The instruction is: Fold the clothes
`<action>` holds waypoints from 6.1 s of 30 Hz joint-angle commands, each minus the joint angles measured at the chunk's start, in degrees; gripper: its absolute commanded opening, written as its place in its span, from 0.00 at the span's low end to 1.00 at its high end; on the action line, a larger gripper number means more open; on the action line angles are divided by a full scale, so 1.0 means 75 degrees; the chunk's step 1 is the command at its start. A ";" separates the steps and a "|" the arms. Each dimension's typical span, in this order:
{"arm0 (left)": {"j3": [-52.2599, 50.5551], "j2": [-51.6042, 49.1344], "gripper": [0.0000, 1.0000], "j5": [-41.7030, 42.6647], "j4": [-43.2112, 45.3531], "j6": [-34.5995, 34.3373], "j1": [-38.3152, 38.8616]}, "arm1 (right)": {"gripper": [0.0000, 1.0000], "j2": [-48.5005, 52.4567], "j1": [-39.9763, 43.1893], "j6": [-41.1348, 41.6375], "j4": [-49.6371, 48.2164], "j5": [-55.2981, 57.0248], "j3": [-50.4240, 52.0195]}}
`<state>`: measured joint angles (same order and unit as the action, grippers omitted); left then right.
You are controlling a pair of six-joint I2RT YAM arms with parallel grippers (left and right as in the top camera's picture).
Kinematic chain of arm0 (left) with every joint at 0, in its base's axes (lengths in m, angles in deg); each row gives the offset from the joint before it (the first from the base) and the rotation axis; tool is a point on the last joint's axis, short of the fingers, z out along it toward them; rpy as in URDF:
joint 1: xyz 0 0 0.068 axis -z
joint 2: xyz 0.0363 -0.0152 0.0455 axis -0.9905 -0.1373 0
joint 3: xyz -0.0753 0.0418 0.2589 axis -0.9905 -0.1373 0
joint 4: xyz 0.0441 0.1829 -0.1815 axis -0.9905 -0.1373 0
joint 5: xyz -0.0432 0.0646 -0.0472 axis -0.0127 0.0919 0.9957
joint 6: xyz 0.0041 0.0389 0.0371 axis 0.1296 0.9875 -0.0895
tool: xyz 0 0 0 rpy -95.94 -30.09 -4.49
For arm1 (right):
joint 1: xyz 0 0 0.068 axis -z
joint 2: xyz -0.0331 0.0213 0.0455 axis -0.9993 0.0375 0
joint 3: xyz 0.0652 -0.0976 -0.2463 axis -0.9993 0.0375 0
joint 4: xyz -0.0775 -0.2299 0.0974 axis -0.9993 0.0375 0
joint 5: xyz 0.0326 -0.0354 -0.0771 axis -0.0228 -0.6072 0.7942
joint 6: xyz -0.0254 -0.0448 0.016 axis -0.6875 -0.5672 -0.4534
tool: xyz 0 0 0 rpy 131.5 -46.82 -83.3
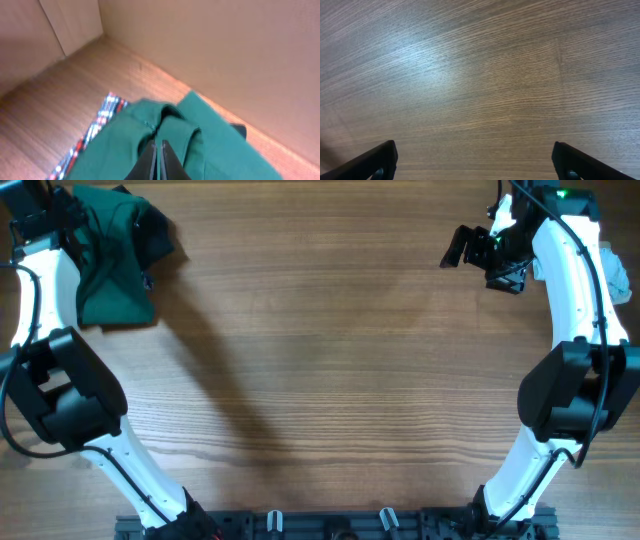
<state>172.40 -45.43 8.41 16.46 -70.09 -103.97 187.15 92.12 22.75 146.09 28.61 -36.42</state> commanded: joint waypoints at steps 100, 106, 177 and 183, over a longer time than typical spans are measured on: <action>-0.0050 0.8641 1.00 0.4849 -1.0334 0.2588 0.1871 | 1.00 -1.0847 -0.1597 0.1215 -0.0079 0.2022 0.6391; -0.0050 0.8641 1.00 0.4849 -1.0334 0.2588 0.1871 | 1.00 -1.0847 -0.1597 0.1209 -0.0224 0.2043 0.6391; -0.0050 0.8641 1.00 0.4849 -1.0351 0.2588 0.1871 | 1.00 -1.5495 -0.0874 0.0274 -0.9658 0.1172 1.4769; -0.0050 0.8699 1.00 0.4896 -1.0707 0.2565 0.1874 | 1.00 -1.5495 -0.0874 0.0274 -0.9658 0.1172 1.4769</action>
<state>172.12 19.40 45.13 -63.76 -51.36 -90.29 70.56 85.08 25.74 73.86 38.29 74.28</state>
